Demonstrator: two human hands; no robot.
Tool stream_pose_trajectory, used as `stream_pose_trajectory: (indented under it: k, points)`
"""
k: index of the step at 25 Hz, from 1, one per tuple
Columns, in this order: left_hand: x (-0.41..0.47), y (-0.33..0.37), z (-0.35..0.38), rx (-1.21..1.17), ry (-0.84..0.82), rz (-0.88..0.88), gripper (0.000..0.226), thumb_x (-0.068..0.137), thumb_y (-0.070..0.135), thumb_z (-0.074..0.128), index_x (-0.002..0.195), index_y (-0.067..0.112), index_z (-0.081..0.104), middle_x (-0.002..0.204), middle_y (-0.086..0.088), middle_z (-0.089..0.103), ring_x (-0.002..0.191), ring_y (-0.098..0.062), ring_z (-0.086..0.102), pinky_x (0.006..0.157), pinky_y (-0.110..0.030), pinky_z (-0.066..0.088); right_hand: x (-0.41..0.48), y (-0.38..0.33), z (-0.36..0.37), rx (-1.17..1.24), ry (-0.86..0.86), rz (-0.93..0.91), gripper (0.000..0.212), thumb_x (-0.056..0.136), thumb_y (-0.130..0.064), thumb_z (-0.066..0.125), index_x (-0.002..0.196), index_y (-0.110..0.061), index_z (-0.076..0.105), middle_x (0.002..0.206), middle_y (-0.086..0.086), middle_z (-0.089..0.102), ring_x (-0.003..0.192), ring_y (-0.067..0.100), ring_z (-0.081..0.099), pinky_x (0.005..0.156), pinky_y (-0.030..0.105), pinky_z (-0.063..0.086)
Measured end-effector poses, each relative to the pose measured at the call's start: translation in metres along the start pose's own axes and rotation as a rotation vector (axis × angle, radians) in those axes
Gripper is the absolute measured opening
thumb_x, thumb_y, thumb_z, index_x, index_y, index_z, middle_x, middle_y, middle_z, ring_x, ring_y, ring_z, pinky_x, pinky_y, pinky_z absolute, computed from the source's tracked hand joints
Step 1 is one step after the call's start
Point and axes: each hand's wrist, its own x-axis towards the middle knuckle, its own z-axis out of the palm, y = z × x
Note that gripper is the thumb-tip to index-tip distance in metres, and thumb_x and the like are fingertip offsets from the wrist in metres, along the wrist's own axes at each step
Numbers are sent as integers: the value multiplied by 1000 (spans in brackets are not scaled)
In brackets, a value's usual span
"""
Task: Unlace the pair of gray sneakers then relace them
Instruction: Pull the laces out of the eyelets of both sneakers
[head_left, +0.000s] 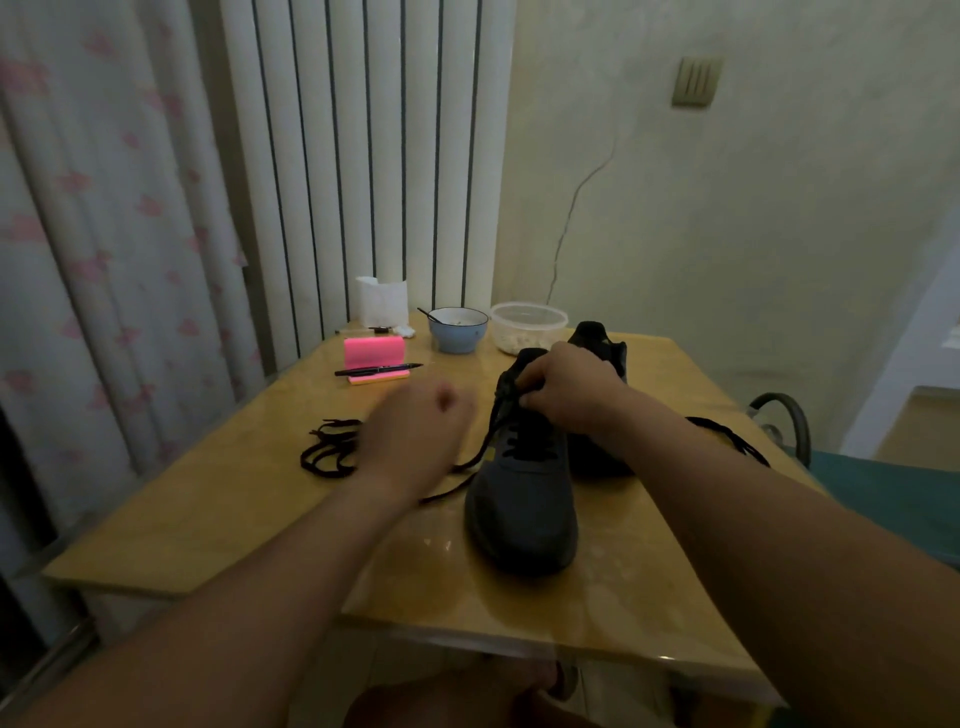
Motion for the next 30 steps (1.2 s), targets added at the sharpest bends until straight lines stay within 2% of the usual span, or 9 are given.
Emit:
stream_pose_trajectory:
  k: [2, 7, 11, 13, 17, 19, 21, 27, 30]
  points:
    - [-9, 22, 33, 38, -317, -42, 35, 96, 63, 57, 97, 29, 53, 95, 5, 59, 83, -16, 60, 63, -35, 45, 3, -2, 0, -9, -7, 26, 15, 93, -29, 71, 104, -33, 80, 109, -6, 70, 109, 23, 60, 103, 50, 45]
    - [-6, 17, 62, -110, -230, -237, 48, 90, 59, 57, 124, 24, 52, 117, 3, 48, 101, -20, 56, 86, -45, 53, 4, -6, 9, -9, -31, -17, 10, 97, -26, 64, 94, -24, 74, 102, 0, 68, 99, 22, 62, 95, 50, 54]
    - [-8, 12, 69, -140, -208, -222, 43, 86, 64, 52, 110, 29, 59, 109, 5, 55, 96, -19, 58, 87, -48, 56, -8, 7, 5, 720, -54, 120, 16, 96, -20, 60, 89, -9, 70, 95, 11, 66, 91, 23, 62, 82, 39, 51]
    - [-9, 10, 70, -134, -182, -216, 44, 86, 64, 52, 110, 29, 61, 111, 5, 55, 98, -19, 58, 87, -47, 55, -17, 14, 4, 903, -67, 143, 15, 93, -15, 56, 81, -13, 64, 87, 6, 59, 84, 19, 56, 77, 35, 46]
    - [-11, 11, 73, -107, -188, -212, 46, 89, 61, 54, 120, 27, 60, 115, 4, 53, 102, -19, 57, 89, -47, 54, -14, 7, 1, 480, -27, 32, 33, 100, -31, 58, 94, 1, 65, 89, 12, 63, 80, 24, 61, 72, 38, 51]
    - [-11, 11, 72, -106, -188, -212, 43, 90, 61, 54, 117, 28, 59, 114, 4, 52, 101, -19, 56, 88, -47, 54, -9, -2, 0, 163, -10, -42, 40, 97, -48, 65, 91, -9, 68, 89, 9, 64, 82, 25, 63, 71, 39, 52]
    - [-10, 10, 72, -102, -187, -215, 42, 90, 61, 54, 116, 28, 59, 113, 4, 52, 100, -19, 56, 87, -47, 55, -12, -3, -2, 109, -11, -54, 34, 99, -43, 67, 88, -11, 69, 89, 9, 64, 81, 23, 63, 71, 39, 52]
    - [-10, 10, 75, -93, -175, -200, 50, 90, 64, 54, 122, 27, 59, 117, 4, 52, 108, -21, 56, 93, -48, 54, -44, 13, 9, 1359, 7, 248, 23, 102, -23, 56, 93, -9, 72, 103, 5, 73, 104, 21, 67, 91, 38, 50]
    - [-11, 10, 74, -84, -170, -189, 53, 92, 63, 55, 129, 26, 56, 120, 3, 51, 111, -21, 55, 93, -47, 53, -40, 2, -4, 1263, -55, 314, 24, 99, -29, 64, 84, -10, 65, 78, 6, 62, 78, 18, 63, 83, 36, 51]
